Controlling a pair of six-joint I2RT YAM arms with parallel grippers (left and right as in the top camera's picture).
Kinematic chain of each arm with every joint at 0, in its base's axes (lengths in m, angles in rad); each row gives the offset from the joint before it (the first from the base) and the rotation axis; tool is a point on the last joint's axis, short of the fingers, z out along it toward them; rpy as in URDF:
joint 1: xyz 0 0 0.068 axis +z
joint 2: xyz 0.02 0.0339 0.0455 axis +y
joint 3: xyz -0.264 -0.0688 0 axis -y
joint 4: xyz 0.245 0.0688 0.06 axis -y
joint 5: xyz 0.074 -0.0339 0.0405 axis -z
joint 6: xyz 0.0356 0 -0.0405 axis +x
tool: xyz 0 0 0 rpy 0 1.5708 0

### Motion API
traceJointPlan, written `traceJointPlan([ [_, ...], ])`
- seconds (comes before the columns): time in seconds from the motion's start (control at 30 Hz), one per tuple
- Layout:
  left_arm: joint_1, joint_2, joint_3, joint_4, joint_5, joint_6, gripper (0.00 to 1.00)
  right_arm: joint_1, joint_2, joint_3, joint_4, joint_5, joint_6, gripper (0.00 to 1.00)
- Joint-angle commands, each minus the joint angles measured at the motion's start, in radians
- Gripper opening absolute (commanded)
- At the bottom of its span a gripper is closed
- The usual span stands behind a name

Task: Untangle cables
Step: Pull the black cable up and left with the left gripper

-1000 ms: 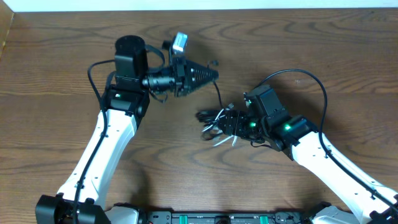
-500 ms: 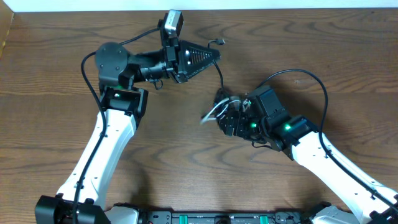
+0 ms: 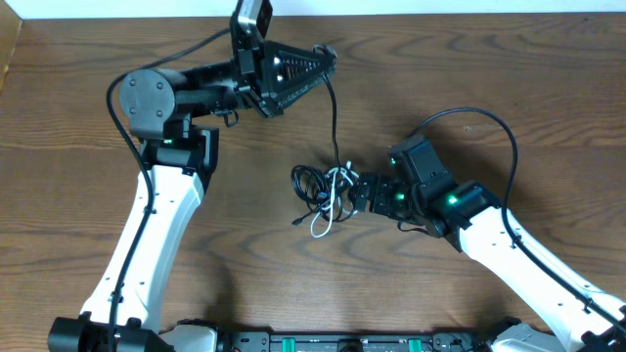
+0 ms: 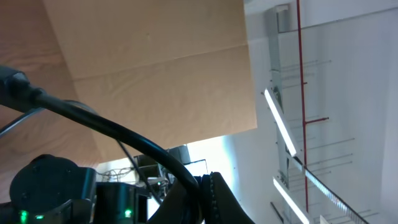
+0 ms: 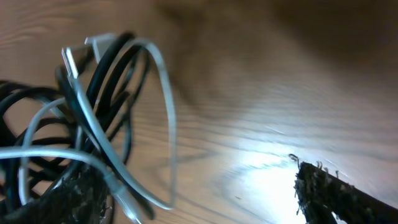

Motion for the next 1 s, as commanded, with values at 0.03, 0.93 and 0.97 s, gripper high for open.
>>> traceJointPlan([
  [0.03,0.003,-0.004,0.033,-0.006,0.006,-0.026,0.07,-0.013,-0.009,0.015,0.098,-0.178,-0.082,0.99],
  [0.93,0.003,-0.004,0.035,0.006,-0.078,-0.18,0.07,-0.088,0.01,0.01,0.074,-0.023,-0.011,0.93],
  [0.97,0.003,-0.005,0.035,0.006,-0.078,-0.189,0.08,-0.088,0.017,0.01,0.076,-0.023,-0.011,0.93],
])
